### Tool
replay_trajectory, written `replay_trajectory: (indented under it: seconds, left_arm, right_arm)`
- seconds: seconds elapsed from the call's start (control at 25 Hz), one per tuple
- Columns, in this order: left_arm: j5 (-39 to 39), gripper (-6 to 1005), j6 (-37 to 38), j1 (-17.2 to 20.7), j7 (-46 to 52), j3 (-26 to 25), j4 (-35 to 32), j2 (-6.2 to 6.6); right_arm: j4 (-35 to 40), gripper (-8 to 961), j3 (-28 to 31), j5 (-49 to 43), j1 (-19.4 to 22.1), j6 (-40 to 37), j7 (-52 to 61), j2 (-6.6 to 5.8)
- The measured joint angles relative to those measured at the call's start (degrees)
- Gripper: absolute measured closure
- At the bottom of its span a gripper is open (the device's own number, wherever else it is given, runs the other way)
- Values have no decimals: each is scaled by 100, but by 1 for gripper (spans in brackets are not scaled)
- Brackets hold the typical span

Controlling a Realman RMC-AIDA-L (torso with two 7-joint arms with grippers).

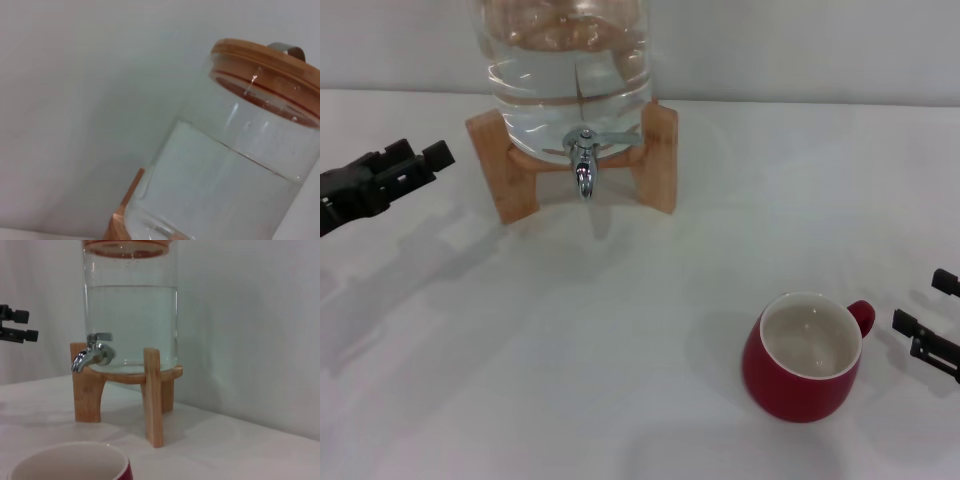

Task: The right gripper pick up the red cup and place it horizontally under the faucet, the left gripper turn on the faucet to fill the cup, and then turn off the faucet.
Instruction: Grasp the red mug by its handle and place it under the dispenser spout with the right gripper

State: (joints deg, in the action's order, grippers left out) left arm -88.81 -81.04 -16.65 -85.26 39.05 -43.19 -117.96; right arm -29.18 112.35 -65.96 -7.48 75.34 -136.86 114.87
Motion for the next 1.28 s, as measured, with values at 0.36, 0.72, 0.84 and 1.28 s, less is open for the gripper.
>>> replay_trajectory:
  seconds: [0.36, 0.72, 0.84, 1.28]
  left_arm:
    - [125, 116, 0, -130, 96, -2, -14, 10]
    - [129, 117, 0, -136, 97, -29, -14, 7]
    - [129, 117, 0, -120, 97, -40, -14, 2]
    - [128, 118, -12, -88, 97, -40, -14, 1]
  right_arm:
    - [382, 231, -16, 13, -62, 186, -304, 19]
    - [471, 231, -415, 247, -166, 84, -563, 36]
    - [474, 231, -596, 397, -211, -23, -590, 41]
    - [475, 232, -1075, 899, -362, -340, -638, 44]
